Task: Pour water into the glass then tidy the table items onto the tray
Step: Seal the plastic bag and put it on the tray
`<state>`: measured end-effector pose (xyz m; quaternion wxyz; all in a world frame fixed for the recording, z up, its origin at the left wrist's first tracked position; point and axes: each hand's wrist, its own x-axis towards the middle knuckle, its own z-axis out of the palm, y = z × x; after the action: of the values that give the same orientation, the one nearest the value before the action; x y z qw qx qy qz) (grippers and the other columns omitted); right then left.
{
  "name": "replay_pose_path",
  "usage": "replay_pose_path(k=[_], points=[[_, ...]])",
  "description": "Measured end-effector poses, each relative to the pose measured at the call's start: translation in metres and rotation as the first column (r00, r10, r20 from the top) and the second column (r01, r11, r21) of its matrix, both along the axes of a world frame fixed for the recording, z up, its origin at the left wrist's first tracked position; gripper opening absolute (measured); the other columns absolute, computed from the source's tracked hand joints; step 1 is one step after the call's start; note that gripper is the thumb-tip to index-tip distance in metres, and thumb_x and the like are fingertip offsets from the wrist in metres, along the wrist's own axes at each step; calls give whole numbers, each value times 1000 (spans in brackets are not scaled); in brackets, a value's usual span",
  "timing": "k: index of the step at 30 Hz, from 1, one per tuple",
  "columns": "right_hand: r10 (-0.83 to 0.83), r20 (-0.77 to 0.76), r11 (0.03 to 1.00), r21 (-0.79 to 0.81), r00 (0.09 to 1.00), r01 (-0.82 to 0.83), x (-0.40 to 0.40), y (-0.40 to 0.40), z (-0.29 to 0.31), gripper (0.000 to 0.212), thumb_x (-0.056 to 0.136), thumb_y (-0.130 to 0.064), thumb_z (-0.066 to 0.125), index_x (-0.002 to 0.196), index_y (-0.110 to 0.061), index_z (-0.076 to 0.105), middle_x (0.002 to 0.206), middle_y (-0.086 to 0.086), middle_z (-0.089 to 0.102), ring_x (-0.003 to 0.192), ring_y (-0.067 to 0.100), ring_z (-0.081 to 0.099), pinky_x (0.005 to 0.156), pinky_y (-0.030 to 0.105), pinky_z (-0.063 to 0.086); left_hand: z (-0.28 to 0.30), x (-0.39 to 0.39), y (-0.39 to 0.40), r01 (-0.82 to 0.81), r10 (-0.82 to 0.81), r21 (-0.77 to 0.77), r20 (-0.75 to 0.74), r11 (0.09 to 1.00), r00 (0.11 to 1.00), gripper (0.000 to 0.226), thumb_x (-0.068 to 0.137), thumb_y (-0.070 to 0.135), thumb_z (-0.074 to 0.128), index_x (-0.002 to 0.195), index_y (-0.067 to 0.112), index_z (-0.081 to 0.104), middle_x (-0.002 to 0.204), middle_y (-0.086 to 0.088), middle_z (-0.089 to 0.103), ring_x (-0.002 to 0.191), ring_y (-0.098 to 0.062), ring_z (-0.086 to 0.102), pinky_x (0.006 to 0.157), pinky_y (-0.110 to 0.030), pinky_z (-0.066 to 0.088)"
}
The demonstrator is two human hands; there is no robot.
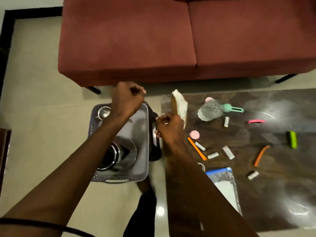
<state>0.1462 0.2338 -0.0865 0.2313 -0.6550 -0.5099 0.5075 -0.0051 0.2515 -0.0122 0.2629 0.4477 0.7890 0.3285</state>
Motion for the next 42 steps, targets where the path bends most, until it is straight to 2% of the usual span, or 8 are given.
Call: replay_pose_path(k=[7,10,13,18,23,27,32,42], points=[[-144,117,990,16,983,143,152,-11,18,16,84,-17,67,75,-4,72,68,13,73,65,26,72,65,42,60,-4,144,-23,28,-2,-108,234,994,972,13,86,9,64,88,4,76,85,-15,74,83,-32,70,77,-36,55],[-148,308,987,-8,940,158,225,-35,1,15,82,-16,65,79,-4,73,79,16,73,81,28,69,71,24,48,-57,206,-70,4,100,-359,270,933,958,21,88,9,59,92,-8,70,98,-31,69,96,-44,66,84,-46,55],[-11,402,981,-171,916,87,289,-76,-28,18,83,-8,63,95,5,65,86,21,67,86,33,66,76,36,51,-110,257,-134,-14,154,-636,165,771,974,34,87,19,62,112,-4,64,121,-25,63,115,-36,60,93,-39,49],[286,461,894,-444,840,-60,342,-142,-63,59,87,-25,70,137,0,49,137,21,53,130,35,49,109,43,40,-160,307,-196,-77,362,-730,242,679,900,49,90,28,65,129,0,55,132,-20,58,123,-35,54,104,-42,44],[196,391,882,-471,899,12,344,-157,-75,52,88,-27,71,129,0,53,132,18,59,124,34,55,105,43,45,-162,331,-200,-199,491,-673,276,713,826,42,84,24,74,114,-3,63,118,-19,66,108,-36,63,95,-44,51],[140,345,876,-479,928,46,348,-147,-59,12,84,-20,71,86,-15,60,116,15,67,115,33,61,99,40,49,-146,334,-198,-195,494,-634,338,749,801,22,86,16,72,86,-5,64,100,-23,66,94,-33,64,87,-38,52],[129,250,929,-369,960,-28,356,-107,-7,27,84,-8,71,71,-12,48,95,19,62,95,31,59,91,43,49,-78,329,-161,-229,472,-490,457,841,754,25,84,10,73,67,6,55,81,-15,60,78,-23,56,78,-41,51],[183,59,959,209,981,-191,338,59,220,39,74,2,79,61,-19,49,74,9,56,72,17,48,65,27,37,174,279,11,-211,100,146,544,967,833,10,94,14,61,96,6,68,65,-4,53,57,-14,42,50,-23,39]])
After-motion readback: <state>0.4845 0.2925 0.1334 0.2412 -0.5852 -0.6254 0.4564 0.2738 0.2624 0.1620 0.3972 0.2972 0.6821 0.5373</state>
